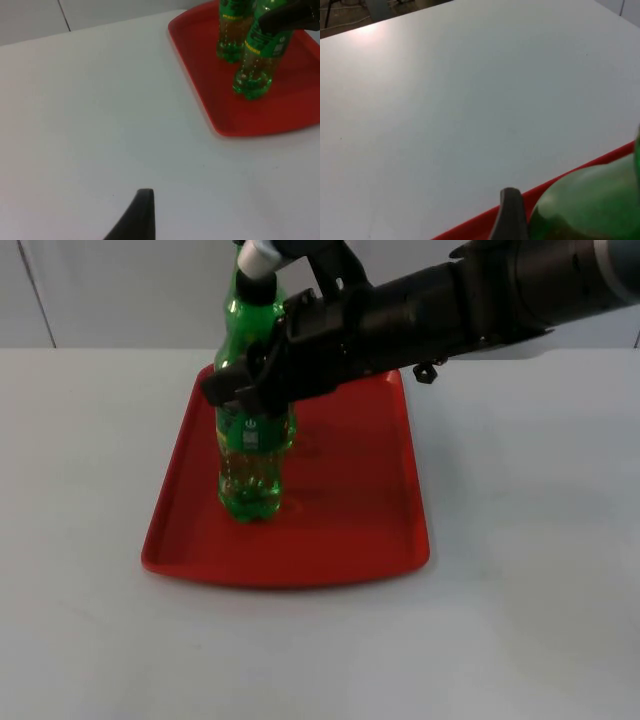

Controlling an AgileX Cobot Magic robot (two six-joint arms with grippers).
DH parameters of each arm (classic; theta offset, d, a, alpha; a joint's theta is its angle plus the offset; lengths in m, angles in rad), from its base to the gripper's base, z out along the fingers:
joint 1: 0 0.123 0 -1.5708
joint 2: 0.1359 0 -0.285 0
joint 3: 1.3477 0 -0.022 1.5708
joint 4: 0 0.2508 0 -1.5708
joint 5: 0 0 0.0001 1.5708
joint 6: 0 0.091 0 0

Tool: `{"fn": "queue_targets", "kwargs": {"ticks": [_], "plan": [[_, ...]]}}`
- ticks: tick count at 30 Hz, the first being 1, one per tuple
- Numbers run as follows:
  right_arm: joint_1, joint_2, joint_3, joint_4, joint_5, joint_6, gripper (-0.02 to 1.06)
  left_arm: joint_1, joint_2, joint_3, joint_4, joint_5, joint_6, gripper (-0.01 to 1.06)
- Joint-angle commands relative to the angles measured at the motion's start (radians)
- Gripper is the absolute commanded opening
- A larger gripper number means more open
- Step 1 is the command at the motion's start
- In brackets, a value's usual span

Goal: Place the bottle upright on the tray.

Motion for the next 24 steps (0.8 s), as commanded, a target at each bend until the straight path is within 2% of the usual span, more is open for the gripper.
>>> {"fn": "queue_targets", "kwargs": {"ticks": [1,5,6,8,24], "plan": [[0.008,0.015,0.008,-0.031,-0.009,-0.002,0.39,0.001,-0.004,0.004,0.006,0.0,0.003,1.02],[0.008,0.015,0.008,-0.031,-0.01,-0.002,0.77,0.001,-0.004,0.004,0.006,0.0,0.003,1.02],[0.008,0.015,0.008,-0.031,-0.01,-0.002,0.77,0.001,-0.004,0.004,0.006,0.0,0.003,1.02],[0.008,0.015,0.008,-0.031,-0.013,-0.002,0.84,0.001,-0.004,0.004,0.006,0.0,0.003,1.02],[0.008,0.015,0.008,-0.031,-0.013,-0.002,0.84,0.001,-0.004,0.004,0.006,0.0,0.003,1.02]]}}
